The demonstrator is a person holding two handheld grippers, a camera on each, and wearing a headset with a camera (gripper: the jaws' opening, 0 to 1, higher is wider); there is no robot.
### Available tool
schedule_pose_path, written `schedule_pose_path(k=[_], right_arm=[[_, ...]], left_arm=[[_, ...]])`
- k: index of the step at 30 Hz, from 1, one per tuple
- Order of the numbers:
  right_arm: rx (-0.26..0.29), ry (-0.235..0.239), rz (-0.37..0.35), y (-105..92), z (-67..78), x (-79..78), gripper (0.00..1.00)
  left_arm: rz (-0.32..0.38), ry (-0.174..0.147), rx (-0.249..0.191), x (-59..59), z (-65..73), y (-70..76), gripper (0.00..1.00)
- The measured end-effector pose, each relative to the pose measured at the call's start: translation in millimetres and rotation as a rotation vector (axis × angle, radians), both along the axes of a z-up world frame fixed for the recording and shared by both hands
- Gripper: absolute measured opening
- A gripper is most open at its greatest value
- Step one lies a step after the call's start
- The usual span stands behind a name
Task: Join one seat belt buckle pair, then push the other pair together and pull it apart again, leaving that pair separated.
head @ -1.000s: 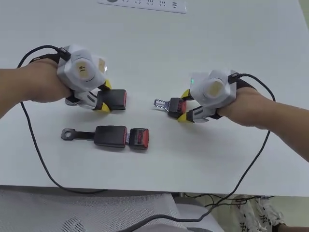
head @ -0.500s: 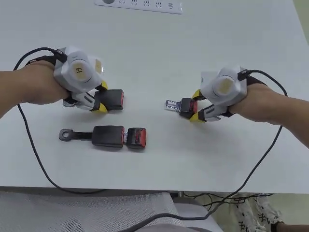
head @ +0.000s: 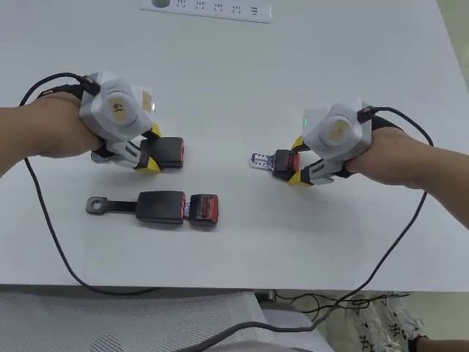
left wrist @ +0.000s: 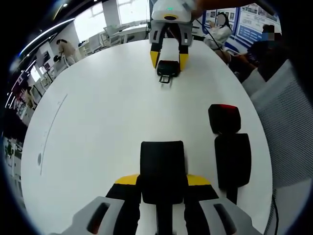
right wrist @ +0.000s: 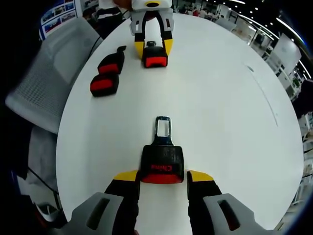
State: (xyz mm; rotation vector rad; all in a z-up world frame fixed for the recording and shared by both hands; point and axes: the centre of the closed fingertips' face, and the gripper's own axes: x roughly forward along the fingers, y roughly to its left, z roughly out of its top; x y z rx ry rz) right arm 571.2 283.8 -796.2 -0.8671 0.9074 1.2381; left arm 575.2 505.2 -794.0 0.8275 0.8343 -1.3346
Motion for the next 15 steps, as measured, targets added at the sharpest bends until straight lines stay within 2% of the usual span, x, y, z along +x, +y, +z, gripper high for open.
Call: schedule_pose_path(k=[5,8,11,15], right_arm=[[-0.002,-0.004,-0.021,-1.3,-3.8,1.8,0.36],[0.016,-0.008,-0.05,3.7,1.7,-1.2,0.44],[0.044,-0.02,-0.09,5.5,4.8,2.7,0.47],[0.069,-0.027,-0.148,4.6,10.4,2.0,0.48]], left_arm=[[0.022,-0.021,0.005,3.9,1.3,0.7,0.4],[0.035,-0.009,0.001,4.0,0.3,1.8,0.43],[0.056,-0.001,0.006,3.5,-0.2,5.7,0.53],[0.078,-0.02,0.01,0.4,4.8,15.3,0.57]])
